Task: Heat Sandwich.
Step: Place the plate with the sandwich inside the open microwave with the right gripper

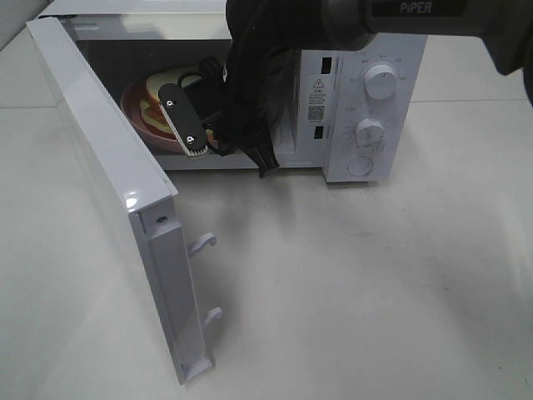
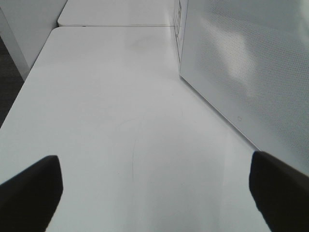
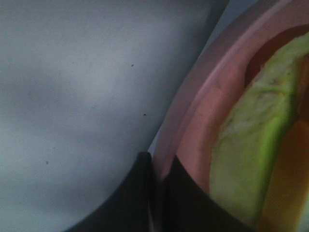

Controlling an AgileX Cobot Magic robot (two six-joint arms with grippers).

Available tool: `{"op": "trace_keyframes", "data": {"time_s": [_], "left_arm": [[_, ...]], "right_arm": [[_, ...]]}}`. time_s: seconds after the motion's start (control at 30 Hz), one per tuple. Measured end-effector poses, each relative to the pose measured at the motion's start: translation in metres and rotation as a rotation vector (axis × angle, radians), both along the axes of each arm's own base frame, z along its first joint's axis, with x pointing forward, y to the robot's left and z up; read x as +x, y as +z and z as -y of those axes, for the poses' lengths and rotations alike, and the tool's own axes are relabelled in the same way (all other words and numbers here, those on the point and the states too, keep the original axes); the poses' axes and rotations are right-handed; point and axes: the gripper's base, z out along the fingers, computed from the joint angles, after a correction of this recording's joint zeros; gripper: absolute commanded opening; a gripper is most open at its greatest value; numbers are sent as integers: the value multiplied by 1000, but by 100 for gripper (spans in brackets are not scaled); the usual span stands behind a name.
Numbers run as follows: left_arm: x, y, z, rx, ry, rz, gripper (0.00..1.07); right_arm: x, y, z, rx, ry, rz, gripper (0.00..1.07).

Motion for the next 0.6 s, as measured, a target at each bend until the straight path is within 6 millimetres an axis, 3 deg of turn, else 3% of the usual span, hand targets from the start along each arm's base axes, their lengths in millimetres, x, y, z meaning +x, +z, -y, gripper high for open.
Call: {"op": "trace_keyframes", "data": {"time_s": [0.33,0.6], "left_arm": [[0,0,0,0,0,0,101],[0,0,0,0,0,0,101]], "right_arm": [[27,-6,-1,51,-102,19,1],[37,-15,1,51,-115,21,1]]}}
